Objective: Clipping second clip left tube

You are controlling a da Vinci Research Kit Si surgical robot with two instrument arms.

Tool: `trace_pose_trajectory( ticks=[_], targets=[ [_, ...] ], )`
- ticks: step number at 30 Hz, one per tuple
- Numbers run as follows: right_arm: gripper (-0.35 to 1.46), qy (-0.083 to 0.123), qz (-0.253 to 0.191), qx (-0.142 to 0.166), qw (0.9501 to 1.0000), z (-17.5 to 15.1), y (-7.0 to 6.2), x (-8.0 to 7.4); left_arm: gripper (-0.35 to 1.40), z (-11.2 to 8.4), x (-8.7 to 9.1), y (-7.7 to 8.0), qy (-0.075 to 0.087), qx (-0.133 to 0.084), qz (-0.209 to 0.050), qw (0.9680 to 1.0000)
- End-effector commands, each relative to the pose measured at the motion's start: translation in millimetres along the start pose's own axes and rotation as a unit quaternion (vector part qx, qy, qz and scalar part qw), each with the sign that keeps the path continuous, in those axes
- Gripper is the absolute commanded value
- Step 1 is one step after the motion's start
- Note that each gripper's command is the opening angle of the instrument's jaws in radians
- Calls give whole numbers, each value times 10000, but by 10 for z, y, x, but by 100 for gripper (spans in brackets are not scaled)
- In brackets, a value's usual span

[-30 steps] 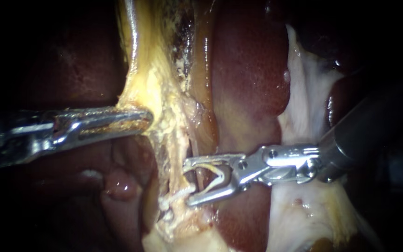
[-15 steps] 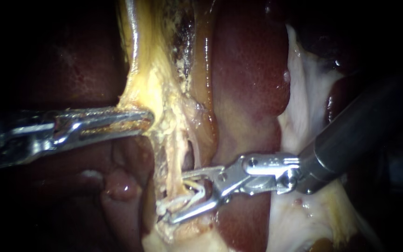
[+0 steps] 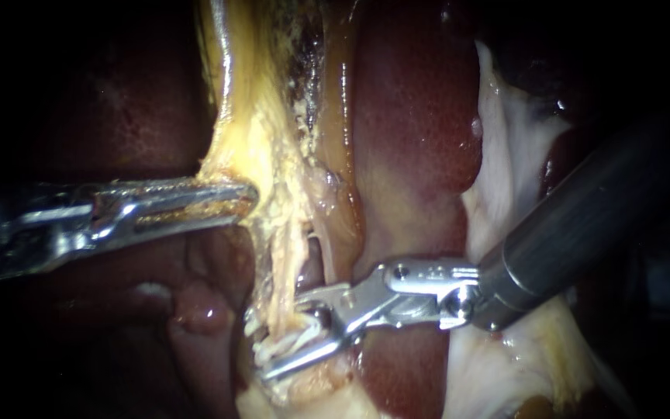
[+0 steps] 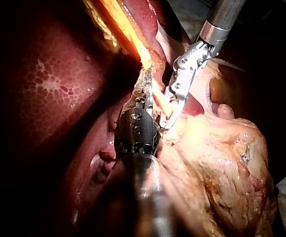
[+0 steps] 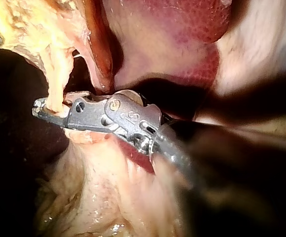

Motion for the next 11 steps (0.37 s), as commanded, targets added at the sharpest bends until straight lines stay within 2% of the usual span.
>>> trace_pose_trajectory(
  ticks=[1,10,11],
  targets=[
    [-35,2,-1,-23,10000,-3,2,2,-35,0,0,0,0,0,-1,10000],
    [-35,2,83,-20,10000,-4,1,0,-35,0,0,0,0,1,0,10000],
    [-28,2,83,-20,10000,-4,1,0,-35,0,0,0,0,1,0,10000]
  ],
)
